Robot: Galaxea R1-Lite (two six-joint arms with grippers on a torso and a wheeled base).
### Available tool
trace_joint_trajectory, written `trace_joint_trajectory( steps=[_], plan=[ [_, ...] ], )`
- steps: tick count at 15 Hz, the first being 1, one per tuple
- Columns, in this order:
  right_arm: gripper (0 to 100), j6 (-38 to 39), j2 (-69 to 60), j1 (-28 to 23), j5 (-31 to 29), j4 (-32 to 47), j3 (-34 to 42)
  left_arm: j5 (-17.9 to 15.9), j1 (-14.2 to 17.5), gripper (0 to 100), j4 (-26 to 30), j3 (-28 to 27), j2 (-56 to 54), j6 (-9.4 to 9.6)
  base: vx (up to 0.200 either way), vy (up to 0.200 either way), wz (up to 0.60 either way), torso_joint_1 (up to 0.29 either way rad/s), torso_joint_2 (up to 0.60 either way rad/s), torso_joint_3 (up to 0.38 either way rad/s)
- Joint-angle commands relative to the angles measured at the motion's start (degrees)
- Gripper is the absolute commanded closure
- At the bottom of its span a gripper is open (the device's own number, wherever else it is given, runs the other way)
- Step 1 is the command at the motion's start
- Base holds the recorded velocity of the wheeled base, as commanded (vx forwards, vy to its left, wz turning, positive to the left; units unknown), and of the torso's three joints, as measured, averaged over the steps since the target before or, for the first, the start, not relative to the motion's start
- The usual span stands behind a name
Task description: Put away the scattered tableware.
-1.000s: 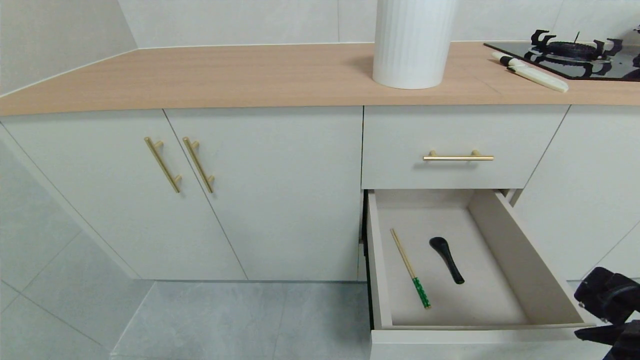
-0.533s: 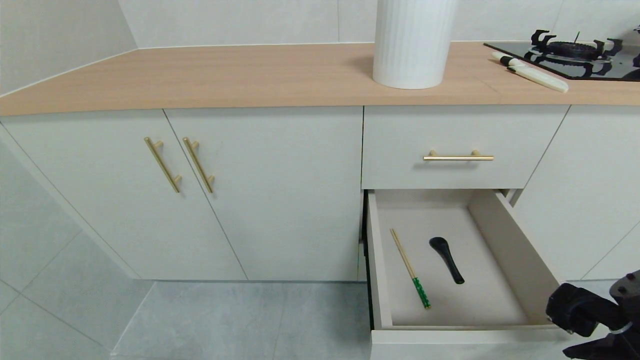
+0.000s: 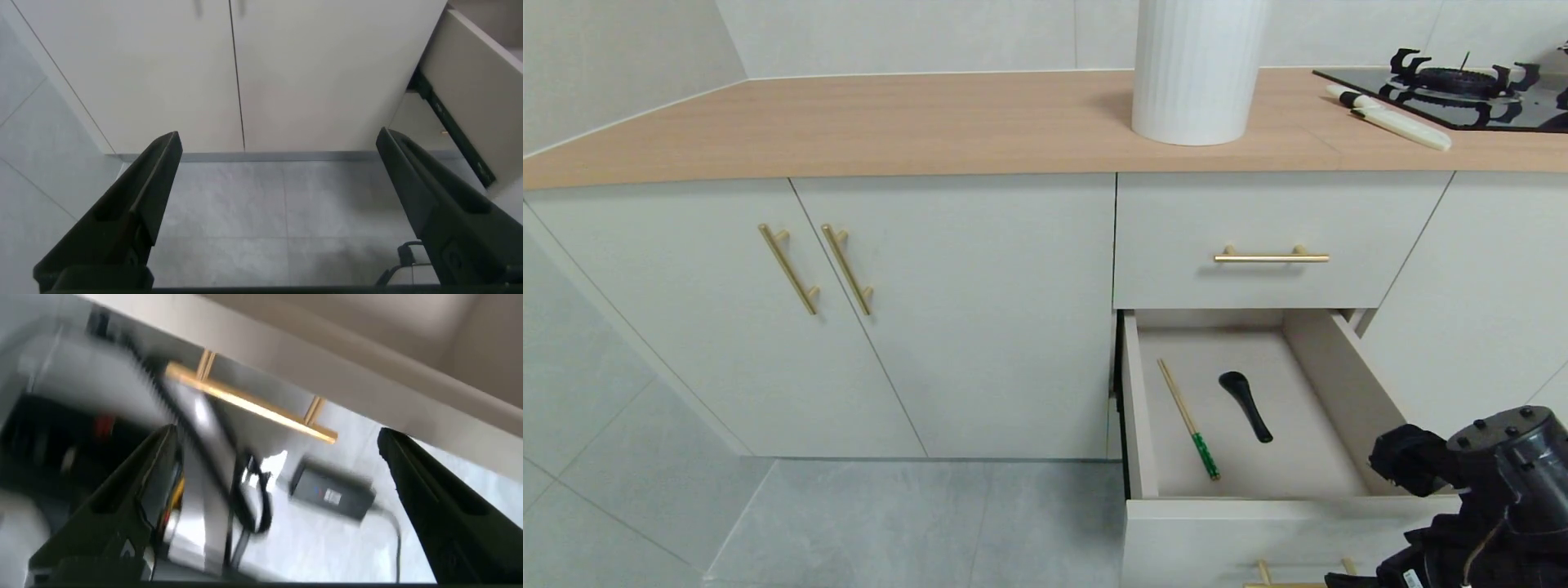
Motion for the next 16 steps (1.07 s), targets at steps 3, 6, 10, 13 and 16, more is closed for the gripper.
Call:
trace_joint_trajectory(
  steps=[3, 6, 10, 13, 16],
  plan=[
    [0, 1.66, 4.77, -0.32, -3.12, -5.11, 0.08, 0.01, 0.00, 0, -0.01, 0.01, 0.09, -0.01, 0.000, 0.000, 0.00, 0.000, 0.00, 0.000],
    [0, 6.40, 11.54, -2.51, -6.72, -15.48, 0.43, 0.01, 0.00, 0, -0.01, 0.01, 0.09, -0.01, 0.000, 0.000, 0.00, 0.000, 0.00, 0.000],
    [0, 7.11, 16.99, -8.40, -7.16, -27.96, 1.22, 0.01, 0.00, 0, -0.01, -0.08, 0.09, -0.01, 0.000, 0.000, 0.00, 0.000, 0.00, 0.000],
    [0, 8.51, 20.06, -9.72, -7.25, -36.49, 1.58, 0.01, 0.00, 0, -0.01, 0.01, 0.09, -0.01, 0.000, 0.000, 0.00, 0.000, 0.00, 0.000],
    [0, 8.51, 25.07, -12.53, -7.25, -44.13, 1.22, 0.01, 0.00, 0, -0.01, 0.01, 0.09, -0.01, 0.000, 0.000, 0.00, 0.000, 0.00, 0.000]
  ],
)
